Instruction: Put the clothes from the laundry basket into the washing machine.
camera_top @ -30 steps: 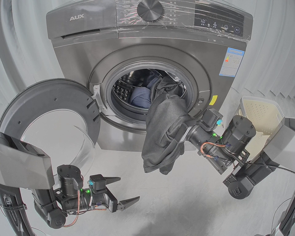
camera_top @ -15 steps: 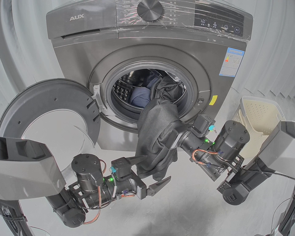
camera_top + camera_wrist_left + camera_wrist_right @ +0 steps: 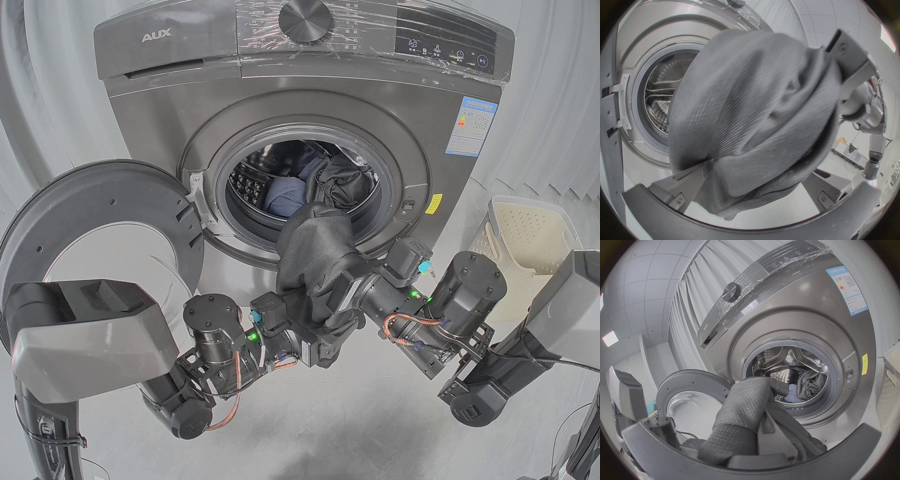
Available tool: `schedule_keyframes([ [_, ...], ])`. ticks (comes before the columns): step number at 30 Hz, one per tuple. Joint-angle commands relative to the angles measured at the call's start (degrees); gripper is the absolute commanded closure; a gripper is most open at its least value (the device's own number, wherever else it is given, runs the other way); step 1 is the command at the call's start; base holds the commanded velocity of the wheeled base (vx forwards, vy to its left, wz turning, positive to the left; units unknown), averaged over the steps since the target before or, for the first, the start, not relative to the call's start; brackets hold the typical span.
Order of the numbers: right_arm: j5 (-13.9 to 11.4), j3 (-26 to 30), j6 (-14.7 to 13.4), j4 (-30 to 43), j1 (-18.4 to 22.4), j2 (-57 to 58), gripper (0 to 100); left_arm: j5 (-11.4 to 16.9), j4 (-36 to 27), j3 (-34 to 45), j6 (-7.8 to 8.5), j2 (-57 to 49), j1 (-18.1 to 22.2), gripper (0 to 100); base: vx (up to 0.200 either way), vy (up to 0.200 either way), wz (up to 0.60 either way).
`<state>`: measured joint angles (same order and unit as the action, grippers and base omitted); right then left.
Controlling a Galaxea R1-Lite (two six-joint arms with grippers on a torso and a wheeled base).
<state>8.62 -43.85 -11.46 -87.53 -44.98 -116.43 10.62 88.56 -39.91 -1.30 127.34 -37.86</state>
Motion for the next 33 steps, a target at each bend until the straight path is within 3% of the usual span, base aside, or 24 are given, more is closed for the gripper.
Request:
schedule_keyframes([
  [1, 0.7, 0.7, -0.14, -0.01, -1.42, 1.82, 100, -0.25, 0.03, -3.42, -0.01, 3.79, 1.92, 0, 0.0, 0.0, 0.0],
  [11, 0.79, 2.01, -0.58, -0.01, -1.86, 2.35, 100, -1.57, 0.03, -7.81, -0.72, 5.28, 4.47, 0, 0.0, 0.0, 0.0],
  [20, 0.79, 0.7, -0.67, -0.01, -1.86, 1.12, 100, -1.21, 0.03, -7.29, -0.89, 5.28, 1.92, 0, 0.0, 0.0, 0.0],
  [30, 0.87, 0.17, -0.67, -0.01, -1.86, 0.94, 100, -1.65, 0.03, -7.99, -1.24, 6.43, 1.83, 0, 0.0, 0.0, 0.0],
  [31, 1.4, 0.17, -0.93, -0.01, -1.95, 1.03, 100, -2.62, 0.12, -8.6, -1.68, 7.22, 1.74, 100, 0.0, 0.0, 0.0],
  [33, 1.75, 0.26, -1.02, -0.01, -1.95, 1.12, 100, -3.59, 0.12, -8.96, -1.95, 7.22, 1.74, 100, 0.0, 0.0, 0.0],
])
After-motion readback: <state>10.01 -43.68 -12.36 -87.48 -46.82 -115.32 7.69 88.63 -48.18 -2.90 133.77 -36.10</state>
